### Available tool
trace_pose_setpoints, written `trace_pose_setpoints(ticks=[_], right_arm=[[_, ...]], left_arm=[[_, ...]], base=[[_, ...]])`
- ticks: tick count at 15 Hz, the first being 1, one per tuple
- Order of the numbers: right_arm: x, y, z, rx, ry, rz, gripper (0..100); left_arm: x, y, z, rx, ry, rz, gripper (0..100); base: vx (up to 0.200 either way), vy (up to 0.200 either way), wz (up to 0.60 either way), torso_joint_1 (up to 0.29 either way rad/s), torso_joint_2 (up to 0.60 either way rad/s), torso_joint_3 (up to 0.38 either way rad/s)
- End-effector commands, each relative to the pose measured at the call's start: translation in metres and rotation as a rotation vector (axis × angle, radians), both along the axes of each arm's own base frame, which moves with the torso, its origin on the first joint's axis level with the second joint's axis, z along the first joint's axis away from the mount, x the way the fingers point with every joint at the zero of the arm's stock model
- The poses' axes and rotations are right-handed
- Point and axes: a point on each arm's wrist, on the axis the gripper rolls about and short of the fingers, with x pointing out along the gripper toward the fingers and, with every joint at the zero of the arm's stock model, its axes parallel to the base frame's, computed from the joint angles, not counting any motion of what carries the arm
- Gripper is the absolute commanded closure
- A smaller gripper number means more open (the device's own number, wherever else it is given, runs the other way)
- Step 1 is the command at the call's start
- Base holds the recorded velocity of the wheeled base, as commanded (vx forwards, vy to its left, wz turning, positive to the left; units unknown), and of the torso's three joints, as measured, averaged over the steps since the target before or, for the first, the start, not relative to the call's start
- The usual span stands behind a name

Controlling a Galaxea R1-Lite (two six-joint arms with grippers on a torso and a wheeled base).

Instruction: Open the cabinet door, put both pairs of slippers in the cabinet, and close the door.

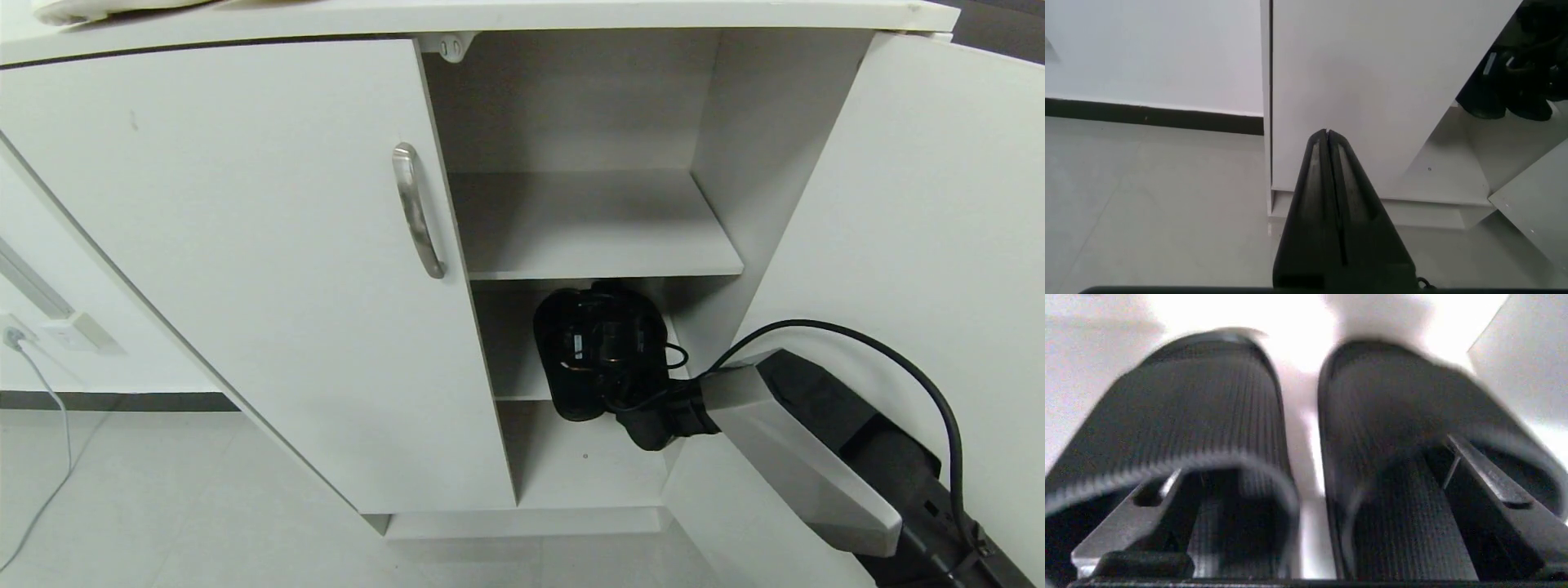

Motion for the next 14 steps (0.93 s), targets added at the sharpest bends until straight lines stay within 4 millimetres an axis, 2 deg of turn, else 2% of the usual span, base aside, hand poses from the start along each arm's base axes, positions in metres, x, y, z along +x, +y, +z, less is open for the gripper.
trace_pose_setpoints(ticks=[1,4,7,11,14], right_arm=[[-0.018,-0.005,0.021,0.016,-0.023,0.010,0],[-0.042,-0.019,0.035,0.003,-0.015,0.013,0],[-0.091,-0.029,0.035,-0.013,0.002,0.063,0],[-0.153,-0.035,0.011,-0.034,0.026,0.152,0],[-0.172,-0.041,0.001,-0.016,0.005,0.176,0]], left_arm=[[0.000,0.000,0.000,0.000,0.001,0.000,100],[0.000,0.000,0.000,0.000,0.001,0.000,100],[0.000,0.000,0.000,0.000,0.001,-0.001,100],[0.000,0.000,0.000,0.000,0.001,0.000,100],[0.000,0.000,0.000,0.003,0.001,-0.003,100]], base=[[0.000,0.000,0.00,0.000,0.00,0.000],[0.000,0.000,0.00,0.000,0.00,0.000],[0.000,0.000,0.00,0.000,0.00,0.000],[0.000,0.000,0.00,0.000,0.00,0.000],[0.000,0.000,0.00,0.000,0.00,0.000]])
